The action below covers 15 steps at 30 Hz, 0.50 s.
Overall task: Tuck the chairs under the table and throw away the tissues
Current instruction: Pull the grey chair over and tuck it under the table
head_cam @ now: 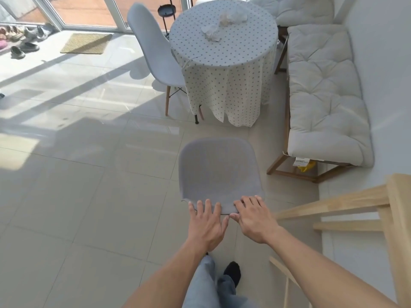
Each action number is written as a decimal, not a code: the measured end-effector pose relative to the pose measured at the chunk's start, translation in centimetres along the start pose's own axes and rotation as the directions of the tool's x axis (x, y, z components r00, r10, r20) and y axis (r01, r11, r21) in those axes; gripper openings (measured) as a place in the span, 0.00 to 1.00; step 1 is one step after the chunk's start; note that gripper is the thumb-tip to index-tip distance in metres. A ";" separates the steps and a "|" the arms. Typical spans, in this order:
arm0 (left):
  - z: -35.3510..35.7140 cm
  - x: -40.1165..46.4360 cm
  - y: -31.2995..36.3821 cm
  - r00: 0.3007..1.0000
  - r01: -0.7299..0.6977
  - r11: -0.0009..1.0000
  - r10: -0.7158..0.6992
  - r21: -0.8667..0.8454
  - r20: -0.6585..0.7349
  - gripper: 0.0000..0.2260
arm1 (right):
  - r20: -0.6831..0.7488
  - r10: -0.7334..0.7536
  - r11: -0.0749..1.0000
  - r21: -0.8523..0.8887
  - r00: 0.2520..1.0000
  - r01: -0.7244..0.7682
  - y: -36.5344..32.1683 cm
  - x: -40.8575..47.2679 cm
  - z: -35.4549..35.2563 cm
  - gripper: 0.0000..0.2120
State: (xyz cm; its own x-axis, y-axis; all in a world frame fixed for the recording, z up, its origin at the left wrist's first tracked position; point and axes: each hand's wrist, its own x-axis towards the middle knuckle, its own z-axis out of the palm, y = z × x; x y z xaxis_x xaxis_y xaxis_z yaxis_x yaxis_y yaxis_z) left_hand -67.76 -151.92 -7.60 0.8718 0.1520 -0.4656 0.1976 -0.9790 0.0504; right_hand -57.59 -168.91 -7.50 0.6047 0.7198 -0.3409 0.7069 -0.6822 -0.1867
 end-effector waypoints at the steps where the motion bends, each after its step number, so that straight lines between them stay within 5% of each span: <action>1: -0.5 0.7 -0.2 1.000 -0.001 1.000 0.001 0.000 0.000 0.32 | -0.012 0.001 1.000 0.002 1.000 -0.001 0.2 0.7 -0.3 0.25; 15: -10.3 17.5 -6.6 0.991 -0.132 0.990 0.133 0.045 -0.021 0.32 | -0.087 0.137 0.990 0.032 0.987 -0.135 5.3 16.2 -6.6 0.29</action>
State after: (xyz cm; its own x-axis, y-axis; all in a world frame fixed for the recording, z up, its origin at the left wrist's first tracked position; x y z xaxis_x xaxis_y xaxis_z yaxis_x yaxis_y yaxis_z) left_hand -49.20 -141.36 -6.95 0.8997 0.0236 -0.4358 0.0607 -0.9956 0.0715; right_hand -41.60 -160.03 -7.94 0.7257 0.6279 -0.2814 0.6069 -0.7768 -0.1682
